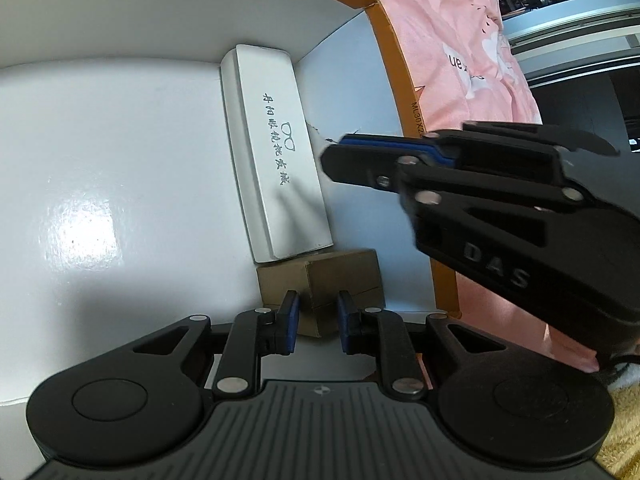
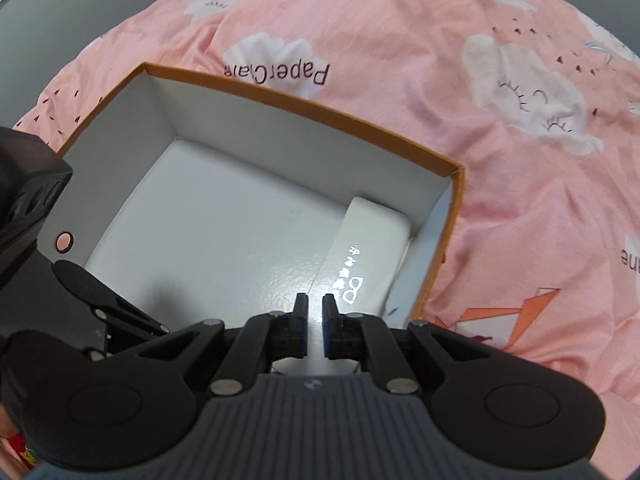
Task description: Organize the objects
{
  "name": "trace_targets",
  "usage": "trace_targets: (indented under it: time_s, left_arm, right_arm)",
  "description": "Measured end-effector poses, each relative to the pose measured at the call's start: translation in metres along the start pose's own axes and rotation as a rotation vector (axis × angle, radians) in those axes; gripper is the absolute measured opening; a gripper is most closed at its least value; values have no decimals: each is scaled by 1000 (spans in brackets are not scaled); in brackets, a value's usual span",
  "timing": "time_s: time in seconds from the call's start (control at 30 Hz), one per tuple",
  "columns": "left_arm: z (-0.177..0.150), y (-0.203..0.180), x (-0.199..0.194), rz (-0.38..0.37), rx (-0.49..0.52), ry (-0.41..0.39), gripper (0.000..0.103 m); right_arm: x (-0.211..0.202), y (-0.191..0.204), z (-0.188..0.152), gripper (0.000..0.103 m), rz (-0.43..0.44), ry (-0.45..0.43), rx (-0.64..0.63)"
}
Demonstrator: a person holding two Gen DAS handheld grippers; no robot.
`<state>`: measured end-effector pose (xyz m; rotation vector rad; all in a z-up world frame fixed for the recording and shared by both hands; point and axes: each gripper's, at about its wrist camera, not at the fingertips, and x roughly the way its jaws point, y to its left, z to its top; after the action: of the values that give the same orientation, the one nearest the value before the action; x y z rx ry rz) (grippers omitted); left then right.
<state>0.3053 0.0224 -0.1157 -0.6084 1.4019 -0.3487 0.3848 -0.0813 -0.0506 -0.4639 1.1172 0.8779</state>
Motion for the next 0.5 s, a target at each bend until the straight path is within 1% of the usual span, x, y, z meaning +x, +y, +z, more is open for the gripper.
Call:
trace_targets:
  time_s: [0.03,0.07,0.13,0.2,0.23,0.3,0.33,0.37,0.43,0.5]
  left_arm:
    - [-1,-1,-1,1,3,-6,22]
    - [-2,-1,-3,4,4,-14,22]
    - [-6,-4,-8,36,13,-39,22]
    - [-14,-10,-22,73,49,-99,22]
    - [-21,-13,-32,79,67,-129,22]
    - [-35,-21,-55,74,113,-224,22]
    - [-44,-26,-67,73,143,-276,23]
    - [-53,-29,-79,80,168,-316,23]
    - [-73,-36,-101,112,203,-390,23]
    - [-94,-40,-119,138,228,-439,23]
  right_arm:
    - [-3,0,-1,8,-3,-6,2]
    - [-10,-9,-7,8,-4,-13,5]
    - [-14,-12,-15,8,-6,-33,20]
    - [-24,-11,-20,8,-5,-68,43]
    - [-32,-11,-24,9,-4,-89,53]
    - [-48,-7,-31,17,-6,-141,79]
    - [-56,-5,-36,27,-4,-171,92]
    - [-66,-2,-42,33,-2,-205,102]
    - [-81,8,-55,34,0,-277,112]
    - [-96,19,-73,39,1,-349,115]
